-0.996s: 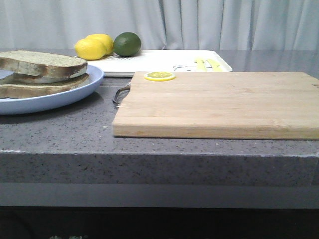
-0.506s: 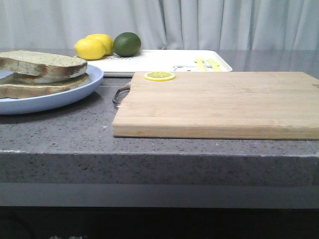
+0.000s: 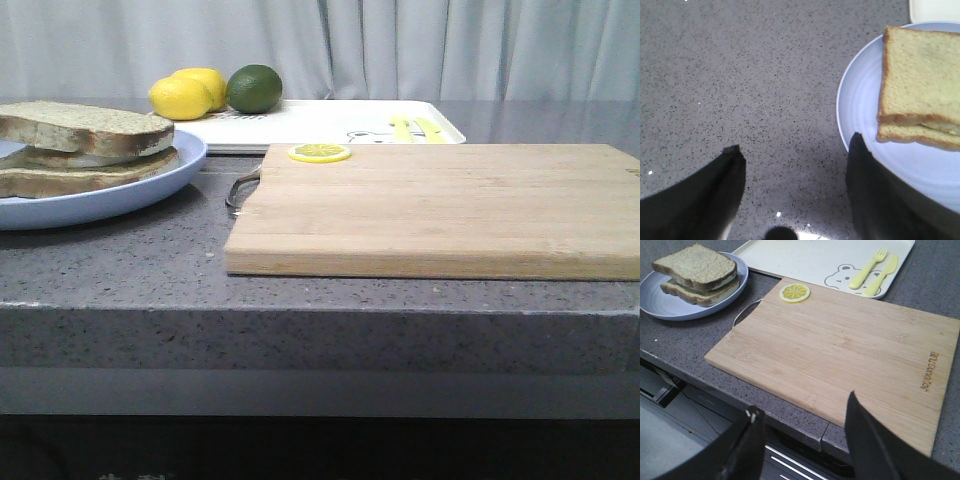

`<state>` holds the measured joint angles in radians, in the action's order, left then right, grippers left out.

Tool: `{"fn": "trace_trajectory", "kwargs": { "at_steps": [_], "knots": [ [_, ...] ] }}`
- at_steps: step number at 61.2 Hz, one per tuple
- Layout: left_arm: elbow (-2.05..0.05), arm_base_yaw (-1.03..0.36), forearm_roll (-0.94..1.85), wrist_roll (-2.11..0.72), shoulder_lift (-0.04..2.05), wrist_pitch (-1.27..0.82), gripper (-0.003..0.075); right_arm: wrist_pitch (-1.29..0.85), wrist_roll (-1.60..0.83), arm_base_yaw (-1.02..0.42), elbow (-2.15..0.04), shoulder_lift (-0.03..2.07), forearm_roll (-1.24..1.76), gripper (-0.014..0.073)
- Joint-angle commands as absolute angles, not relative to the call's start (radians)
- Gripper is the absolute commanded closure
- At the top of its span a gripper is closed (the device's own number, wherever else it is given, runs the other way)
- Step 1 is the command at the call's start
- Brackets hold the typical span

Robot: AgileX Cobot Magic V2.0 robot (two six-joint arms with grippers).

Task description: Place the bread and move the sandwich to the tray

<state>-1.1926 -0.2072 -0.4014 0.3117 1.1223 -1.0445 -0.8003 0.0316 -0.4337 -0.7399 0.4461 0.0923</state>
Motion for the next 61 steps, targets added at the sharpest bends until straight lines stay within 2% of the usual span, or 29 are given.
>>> {"fn": "trace_trajectory", "kwargs": {
  "at_steps": [1, 16, 25, 49, 61],
  "knots": [
    [-1.292, -0.125, -0.303, 0.215, 1.176, -1.012, 0.03, -0.722, 0.031, -0.43, -0.765, 0.45, 0.088, 0.02],
    [-1.413, 0.166, 0.176, -0.095, 1.365, -1.062, 0.03, -0.722, 0.031, -0.43, -0.765, 0.45, 0.088, 0.02],
    [-1.417, 0.257, 0.382, -0.188, 1.468, -1.076, 0.03, -0.722, 0.031, -0.43, -0.765, 0.45, 0.088, 0.02],
    [-1.417, 0.265, 0.596, -0.296, 1.671, -1.107, 0.03, -0.722, 0.031, -0.43, -0.765, 0.45, 0.088, 0.02],
    [-1.417, 0.265, 0.614, -0.304, 1.721, -1.109, 0.03, -0.722, 0.031, -0.43, -0.765, 0.45, 0.088, 0.02]
  ]
}}
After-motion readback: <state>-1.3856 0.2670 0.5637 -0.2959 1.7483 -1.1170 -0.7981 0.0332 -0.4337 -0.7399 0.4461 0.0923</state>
